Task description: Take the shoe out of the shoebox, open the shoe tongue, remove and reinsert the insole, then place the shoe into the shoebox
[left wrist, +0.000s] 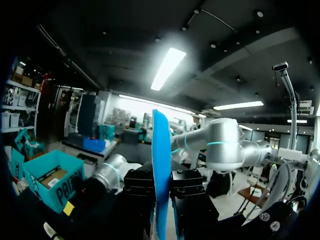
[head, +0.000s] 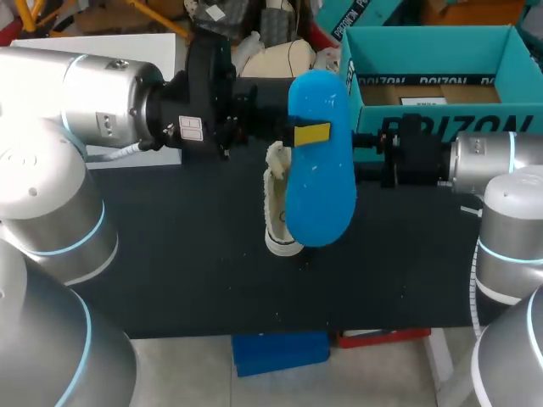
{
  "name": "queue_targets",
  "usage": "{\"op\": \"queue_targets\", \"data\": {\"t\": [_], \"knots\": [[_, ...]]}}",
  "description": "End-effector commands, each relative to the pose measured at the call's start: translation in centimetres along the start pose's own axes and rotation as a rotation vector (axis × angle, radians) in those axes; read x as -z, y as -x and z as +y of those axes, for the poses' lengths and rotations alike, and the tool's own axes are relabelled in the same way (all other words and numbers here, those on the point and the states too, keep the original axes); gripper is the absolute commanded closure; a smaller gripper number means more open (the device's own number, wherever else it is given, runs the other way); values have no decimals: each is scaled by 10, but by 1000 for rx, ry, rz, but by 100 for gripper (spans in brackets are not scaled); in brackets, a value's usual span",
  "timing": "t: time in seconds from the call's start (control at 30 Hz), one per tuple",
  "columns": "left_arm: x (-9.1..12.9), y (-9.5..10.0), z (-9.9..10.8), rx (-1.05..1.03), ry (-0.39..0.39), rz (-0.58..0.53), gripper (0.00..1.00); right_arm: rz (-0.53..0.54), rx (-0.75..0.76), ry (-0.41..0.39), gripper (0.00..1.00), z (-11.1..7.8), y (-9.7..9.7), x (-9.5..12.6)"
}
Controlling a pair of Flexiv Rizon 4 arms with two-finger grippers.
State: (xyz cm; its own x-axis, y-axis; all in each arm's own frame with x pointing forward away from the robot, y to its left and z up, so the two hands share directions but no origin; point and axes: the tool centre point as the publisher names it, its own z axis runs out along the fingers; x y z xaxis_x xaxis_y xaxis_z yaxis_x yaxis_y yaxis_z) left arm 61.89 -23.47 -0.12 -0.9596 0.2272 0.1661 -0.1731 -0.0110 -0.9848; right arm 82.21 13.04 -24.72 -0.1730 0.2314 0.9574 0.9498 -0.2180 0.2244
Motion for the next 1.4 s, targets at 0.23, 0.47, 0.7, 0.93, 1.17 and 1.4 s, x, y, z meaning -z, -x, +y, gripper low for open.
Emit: {"op": "queue_targets", "data": {"t": [0.23,0.47,0.7,0.93,1.17,1.4], "knots": [[24,-7,88,-286,-94,-49,100,-1,0,4,0,-1,0,-2],[41,18,134,-483,-53,-91,100,-1,0,4,0,-1,0,-2],[45,31,160,-494,30,-93,100,-1,0,4,0,-1,0,-2],[45,31,160,-494,30,-93,100,-1,0,4,0,-1,0,-2],[45,31,160,-494,30,-93,100,-1,0,4,0,-1,0,-2],[38,9,185,-944,-15,-63,100,-1,0,4,0,-1,0,-2]]}}
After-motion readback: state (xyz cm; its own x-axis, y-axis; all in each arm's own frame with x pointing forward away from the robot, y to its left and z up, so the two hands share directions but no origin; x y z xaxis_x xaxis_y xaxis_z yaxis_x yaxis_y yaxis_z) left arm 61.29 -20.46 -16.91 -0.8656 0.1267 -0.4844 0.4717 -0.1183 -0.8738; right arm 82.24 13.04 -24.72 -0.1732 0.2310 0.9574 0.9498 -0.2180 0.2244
